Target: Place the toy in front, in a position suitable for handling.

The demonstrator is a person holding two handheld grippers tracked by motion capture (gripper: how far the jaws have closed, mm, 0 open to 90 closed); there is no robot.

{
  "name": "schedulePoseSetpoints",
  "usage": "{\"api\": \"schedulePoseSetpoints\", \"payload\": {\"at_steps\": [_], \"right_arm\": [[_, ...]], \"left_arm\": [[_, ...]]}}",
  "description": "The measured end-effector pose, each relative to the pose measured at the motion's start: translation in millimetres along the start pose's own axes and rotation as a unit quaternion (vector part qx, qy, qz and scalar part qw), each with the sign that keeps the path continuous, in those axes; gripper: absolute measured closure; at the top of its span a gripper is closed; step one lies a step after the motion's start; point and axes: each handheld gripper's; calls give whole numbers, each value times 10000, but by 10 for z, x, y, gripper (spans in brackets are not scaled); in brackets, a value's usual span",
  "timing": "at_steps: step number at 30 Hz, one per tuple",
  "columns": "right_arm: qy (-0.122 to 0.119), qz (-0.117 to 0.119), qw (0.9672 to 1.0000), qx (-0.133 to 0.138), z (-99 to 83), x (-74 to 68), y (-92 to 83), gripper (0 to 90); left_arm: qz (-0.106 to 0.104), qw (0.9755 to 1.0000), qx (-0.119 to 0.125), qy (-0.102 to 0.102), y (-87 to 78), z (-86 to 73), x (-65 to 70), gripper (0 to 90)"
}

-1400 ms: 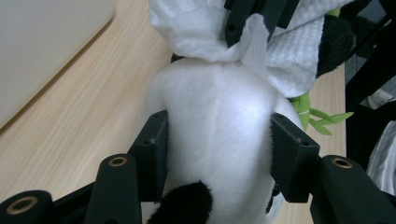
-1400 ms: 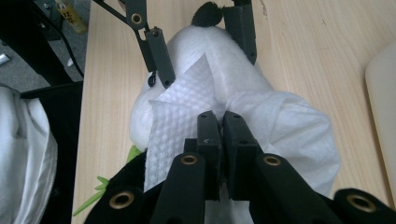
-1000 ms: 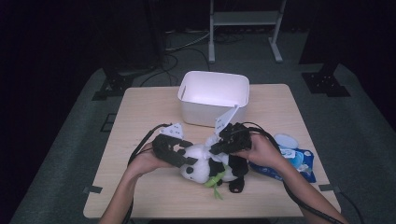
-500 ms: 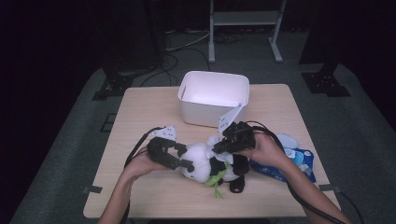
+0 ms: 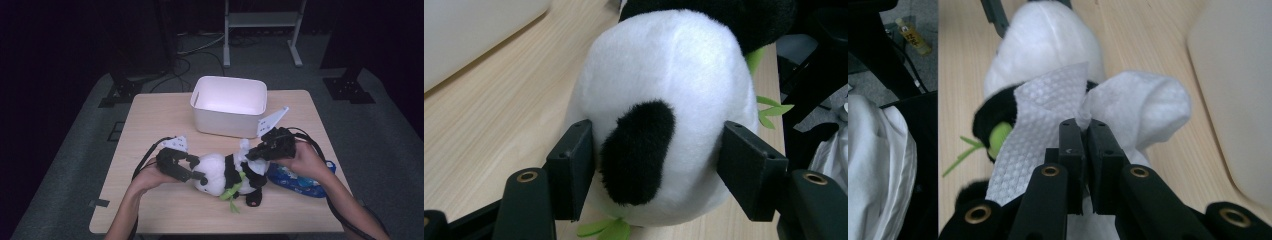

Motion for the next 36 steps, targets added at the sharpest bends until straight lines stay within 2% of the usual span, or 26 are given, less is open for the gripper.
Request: {"api": "schedulePoseSetpoints", "payload": {"at_steps": [4,7,14,19,25,30,36], "right_arm": [[140,-41,9999,-35,-92,41,-45,851],[100,-36,9999,-25,-67,31,-27,851],[-121,89,9999,8,150,-50,112,851],[-343,272,9990,-91,324,-149,321,851],[-444,426,9979,-209,449,-194,560,852],[-525,453,9974,-208,562,-229,639,852],[-558,471,9973,-89,670,-244,651,852]], "left_arm": [[8,10000,-7,-5,5,9,11,347],[6,10000,-18,9,4,8,19,352],[12,10000,0,5,8,10,36,360],[7,10000,10,13,9,17,50,368],[-8,10000,24,10,14,15,57,376],[-13,10000,5,7,5,0,43,376],[-7,10000,18,10,12,11,50,375]]}}
Point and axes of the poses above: each handheld gripper's, and its own axes: y roughly forward along the jaws, z roughly out of its top, x roughly to its right, and after that the axes turned 10 degrees about -z, right-handed
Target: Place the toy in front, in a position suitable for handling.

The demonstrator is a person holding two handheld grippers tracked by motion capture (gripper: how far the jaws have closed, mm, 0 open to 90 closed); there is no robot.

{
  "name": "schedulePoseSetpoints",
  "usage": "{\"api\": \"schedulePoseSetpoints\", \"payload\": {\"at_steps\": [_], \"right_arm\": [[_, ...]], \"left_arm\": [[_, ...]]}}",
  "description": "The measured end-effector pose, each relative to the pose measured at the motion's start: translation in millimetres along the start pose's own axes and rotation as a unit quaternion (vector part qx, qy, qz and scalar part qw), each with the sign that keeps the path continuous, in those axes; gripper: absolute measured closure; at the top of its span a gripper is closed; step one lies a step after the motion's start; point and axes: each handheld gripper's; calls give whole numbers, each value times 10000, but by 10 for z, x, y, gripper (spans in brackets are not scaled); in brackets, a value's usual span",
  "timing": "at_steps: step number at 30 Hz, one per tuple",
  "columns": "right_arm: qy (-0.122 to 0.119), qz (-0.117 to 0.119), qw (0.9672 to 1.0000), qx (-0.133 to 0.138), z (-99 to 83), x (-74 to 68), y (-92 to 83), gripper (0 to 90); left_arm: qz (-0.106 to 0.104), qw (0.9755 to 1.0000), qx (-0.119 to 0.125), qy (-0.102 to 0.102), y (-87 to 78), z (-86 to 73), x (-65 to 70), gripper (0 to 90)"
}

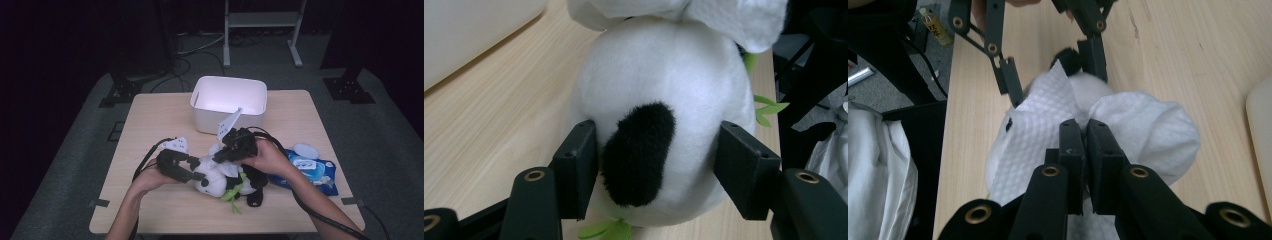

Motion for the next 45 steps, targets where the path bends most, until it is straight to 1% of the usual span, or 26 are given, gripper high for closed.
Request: {"api": "schedulePoseSetpoints", "payload": {"at_steps": [12,15,16,21,23,25,27,32,38,40,42,45], "right_arm": [[-201,104,9997,1,212,-68,130,852],[-268,107,9996,-28,234,-71,151,852],[-234,115,9997,-22,230,-67,146,852],[-120,49,9999,-26,142,-18,60,852],[-37,18,10000,-51,77,12,15,852],[-9,-5,10000,-66,19,36,-12,851],[87,-46,9999,-121,-57,61,-48,852],[197,-115,9995,-204,-215,105,-114,851],[327,-152,9993,-118,-330,137,-218,851],[332,-161,9993,-111,-344,134,-234,851],[332,-169,9992,-111,-353,123,-234,850],[344,-158,9993,-81,-372,119,-226,850]], "left_arm": [[-15,10000,1,29,12,13,-1,376],[-20,10000,17,13,11,6,-2,376],[-22,10000,24,6,10,4,-1,376],[-43,10000,36,3,6,-2,-6,377],[-45,10000,39,-1,6,-2,-6,378],[-48,10000,31,-5,1,-6,-9,378],[-53,10000,43,-13,-2,-11,-19,379],[-74,10000,62,-15,-5,-21,-24,379],[-108,9998,128,-51,-7,-37,-30,374],[-112,9998,150,-49,-10,-41,-35,360],[-117,9997,170,-100,-16,-46,-41,333],[-83,9997,144,-179,-15,-72,-53,257]]}}
Point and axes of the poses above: each handheld gripper's, and its own axes: y roughly forward along the jaws, z roughly out of its top, x roughly to its right, and after that the axes turned 10 degrees about -z, right-handed
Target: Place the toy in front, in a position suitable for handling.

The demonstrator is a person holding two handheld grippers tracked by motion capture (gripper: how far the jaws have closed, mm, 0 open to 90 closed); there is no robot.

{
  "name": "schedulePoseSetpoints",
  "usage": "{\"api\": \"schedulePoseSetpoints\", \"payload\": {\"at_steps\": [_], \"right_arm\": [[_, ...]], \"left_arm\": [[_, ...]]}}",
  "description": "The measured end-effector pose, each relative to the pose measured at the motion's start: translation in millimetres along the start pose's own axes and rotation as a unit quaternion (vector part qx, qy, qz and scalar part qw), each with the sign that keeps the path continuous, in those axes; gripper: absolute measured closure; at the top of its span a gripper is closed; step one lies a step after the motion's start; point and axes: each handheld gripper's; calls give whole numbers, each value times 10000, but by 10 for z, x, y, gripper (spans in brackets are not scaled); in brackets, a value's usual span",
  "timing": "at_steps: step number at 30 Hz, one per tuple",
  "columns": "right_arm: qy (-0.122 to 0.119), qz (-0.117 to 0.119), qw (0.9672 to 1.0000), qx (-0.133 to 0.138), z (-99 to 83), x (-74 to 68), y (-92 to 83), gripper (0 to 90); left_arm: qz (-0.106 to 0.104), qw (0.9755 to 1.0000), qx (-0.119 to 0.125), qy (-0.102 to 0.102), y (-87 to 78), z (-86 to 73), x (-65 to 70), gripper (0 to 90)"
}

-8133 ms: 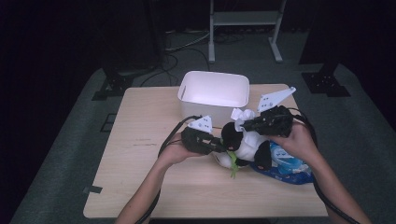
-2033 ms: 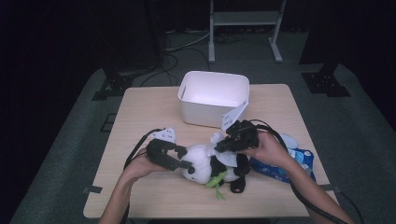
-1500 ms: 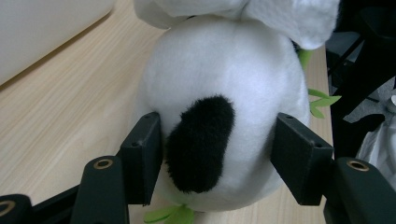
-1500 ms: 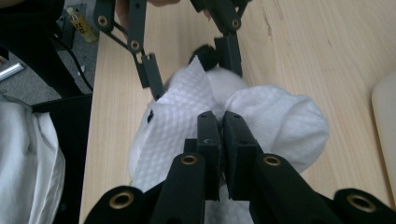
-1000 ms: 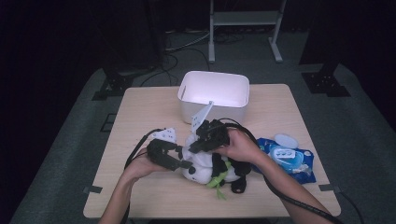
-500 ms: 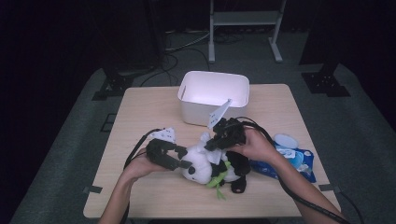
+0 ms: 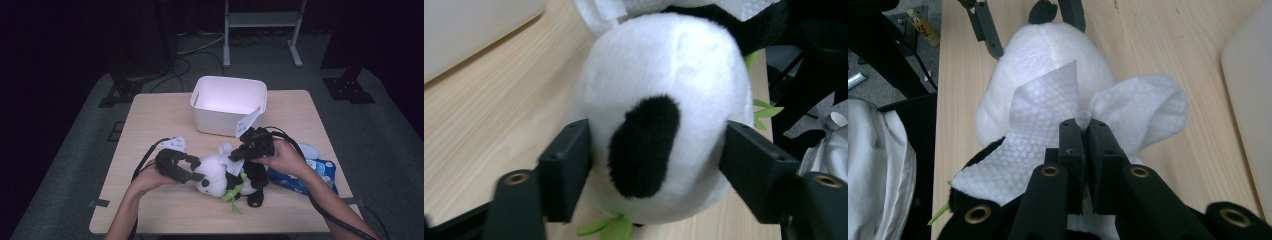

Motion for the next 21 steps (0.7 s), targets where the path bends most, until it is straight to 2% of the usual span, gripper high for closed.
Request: {"api": "schedulePoseSetpoints", "payload": {"at_steps": [2,4,7,10,14,16,21], "right_arm": [[14,-1,10000,8,-14,5,-2,850],[35,5,10000,36,-29,8,-3,850],[34,3,10000,45,-34,9,-2,850],[28,6,10000,35,-26,2,6,850],[19,45,10000,29,-9,-5,30,850],[-10,78,10000,11,9,-22,64,850],[-87,155,9998,23,81,-65,150,851]], "left_arm": [[9,9999,-59,-82,11,-24,-21,200],[-101,9998,4,-150,37,-63,-55,176],[-208,9996,-55,-181,91,-95,-93,136],[-287,9994,19,-196,119,-110,-124,126],[-374,9991,170,-131,103,-121,-141,245],[-365,9989,281,-100,79,-115,-136,344],[-263,9996,119,-16,43,-69,-93,403]]}}
Point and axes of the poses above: each handheld gripper's, and its own axes: y roughly forward along the jaws, z roughly out of its top, x roughly to its right, and after that the axes turned 10 degrees about -z, right-handed
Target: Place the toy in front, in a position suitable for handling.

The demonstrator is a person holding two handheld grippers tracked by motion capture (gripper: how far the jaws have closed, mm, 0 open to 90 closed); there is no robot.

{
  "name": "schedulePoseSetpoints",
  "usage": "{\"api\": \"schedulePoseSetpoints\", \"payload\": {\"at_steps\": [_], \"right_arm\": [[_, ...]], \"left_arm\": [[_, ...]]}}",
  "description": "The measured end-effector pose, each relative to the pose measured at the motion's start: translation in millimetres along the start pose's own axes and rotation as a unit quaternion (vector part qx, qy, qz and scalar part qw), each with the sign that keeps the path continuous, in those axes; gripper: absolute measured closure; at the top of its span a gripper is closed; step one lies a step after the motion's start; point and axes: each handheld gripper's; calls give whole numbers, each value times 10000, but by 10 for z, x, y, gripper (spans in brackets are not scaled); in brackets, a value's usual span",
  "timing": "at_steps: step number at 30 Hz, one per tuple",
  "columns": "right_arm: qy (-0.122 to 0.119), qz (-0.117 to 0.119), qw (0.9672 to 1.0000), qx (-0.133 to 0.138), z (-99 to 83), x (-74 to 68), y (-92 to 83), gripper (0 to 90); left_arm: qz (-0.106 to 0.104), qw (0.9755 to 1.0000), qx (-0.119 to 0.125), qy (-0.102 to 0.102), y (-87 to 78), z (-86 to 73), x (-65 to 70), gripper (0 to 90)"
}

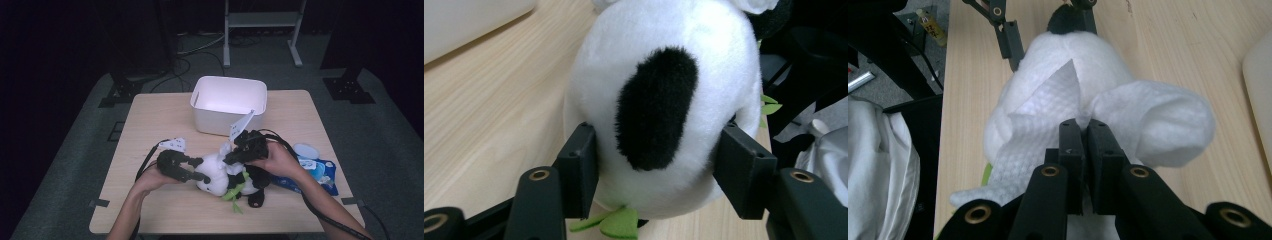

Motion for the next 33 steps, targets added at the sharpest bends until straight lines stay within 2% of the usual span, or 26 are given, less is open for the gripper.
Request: {"api": "schedulePoseSetpoints", "payload": {"at_steps": [2,7,17,19,25,27,31,33], "right_arm": [[-27,-5,10000,32,27,-7,7,851],[23,22,9998,215,83,-9,-24,852],[-34,37,9984,564,213,-45,-38,854],[-45,16,9980,638,228,-46,-39,854],[-18,-25,9973,728,221,-38,-71,853],[-54,-83,9973,732,225,-44,-122,853],[-103,-119,9954,946,270,-72,-293,852],[-200,-151,9954,927,297,-111,-360,852]], "left_arm": [[47,10000,-3,-16,-48,21,23,407],[262,9996,58,104,-222,104,131,412],[638,9973,-164,313,-507,295,323,417],[665,9971,-192,300,-542,334,341,420],[744,9958,-402,359,-534,457,377,419],[737,9955,-445,391,-507,502,385,415],[712,9951,-488,486,-419,619,412,406],[704,9947,-526,540,-382,683,427,404]]}}
Point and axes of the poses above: each handheld gripper's, and its own axes: y roughly forward along the jaws, z roughly out of its top, x roughly to its right, and after that the axes turned 10 degrees about -z, right-handed
